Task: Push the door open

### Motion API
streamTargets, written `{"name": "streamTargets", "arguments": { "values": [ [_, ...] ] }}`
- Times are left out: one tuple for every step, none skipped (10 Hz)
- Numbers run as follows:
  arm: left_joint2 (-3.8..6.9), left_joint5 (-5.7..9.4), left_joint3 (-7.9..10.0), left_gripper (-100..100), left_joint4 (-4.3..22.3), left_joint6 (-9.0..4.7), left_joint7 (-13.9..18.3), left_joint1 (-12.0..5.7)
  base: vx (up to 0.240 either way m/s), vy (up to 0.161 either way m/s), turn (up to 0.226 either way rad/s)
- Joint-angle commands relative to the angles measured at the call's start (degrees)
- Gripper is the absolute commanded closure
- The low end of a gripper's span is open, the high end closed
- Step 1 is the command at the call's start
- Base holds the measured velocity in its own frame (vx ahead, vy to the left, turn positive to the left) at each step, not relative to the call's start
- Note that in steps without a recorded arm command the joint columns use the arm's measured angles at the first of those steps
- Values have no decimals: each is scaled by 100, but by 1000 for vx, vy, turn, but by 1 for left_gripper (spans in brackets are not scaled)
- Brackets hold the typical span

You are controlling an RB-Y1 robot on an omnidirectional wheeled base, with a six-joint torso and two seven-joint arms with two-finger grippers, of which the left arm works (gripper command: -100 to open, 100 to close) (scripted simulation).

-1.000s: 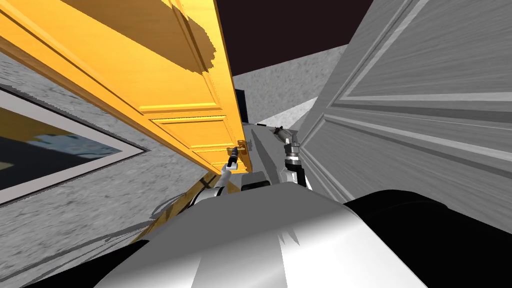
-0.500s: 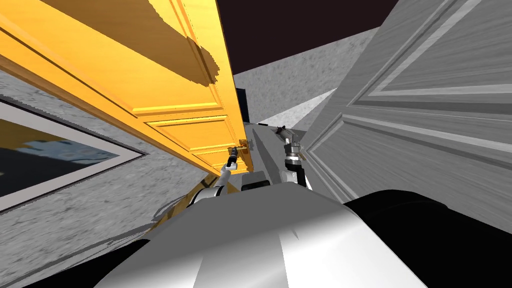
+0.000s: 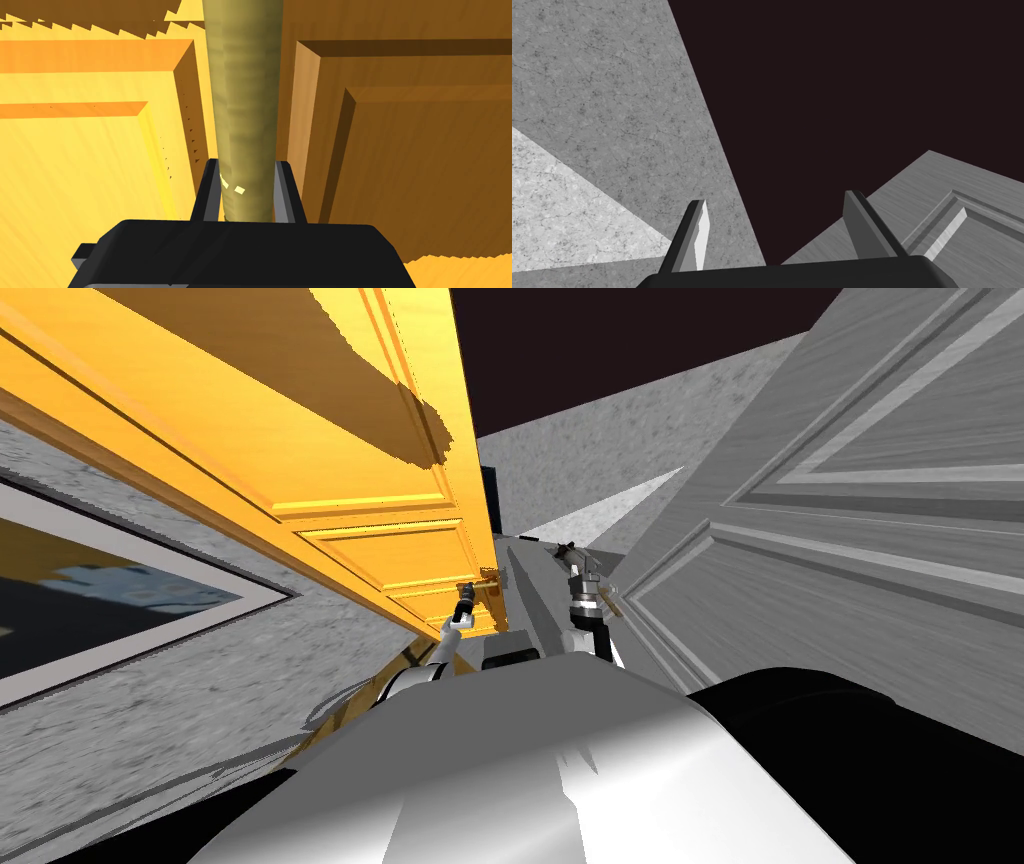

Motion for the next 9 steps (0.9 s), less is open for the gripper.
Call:
{"name": "streamTargets", "arguments": {
  "values": [
    [176,71,126,100,-20,-89,-59,-34,136,-21,39],
    [176,71,126,100,-20,-89,-59,-34,74,9,7],
    [176,71,126,100,-20,-89,-59,-34,31,35,41],
    [176,71,126,100,-20,-89,-59,-34,4,33,-5],
    [194,160,154,100,-21,-92,-178,-37,100,56,164],
    [136,224,-68,-100,-10,-112,-177,-32,14,29,317],
    [94,293,-170,-100,19,-118,-232,-56,-142,-15,182],
    [34,372,-285,-100,53,-124,-294,-83,-176,-28,177],
    [-16,427,-365,-100,76,-129,-338,-101,-131,-51,195]
  ]
}}
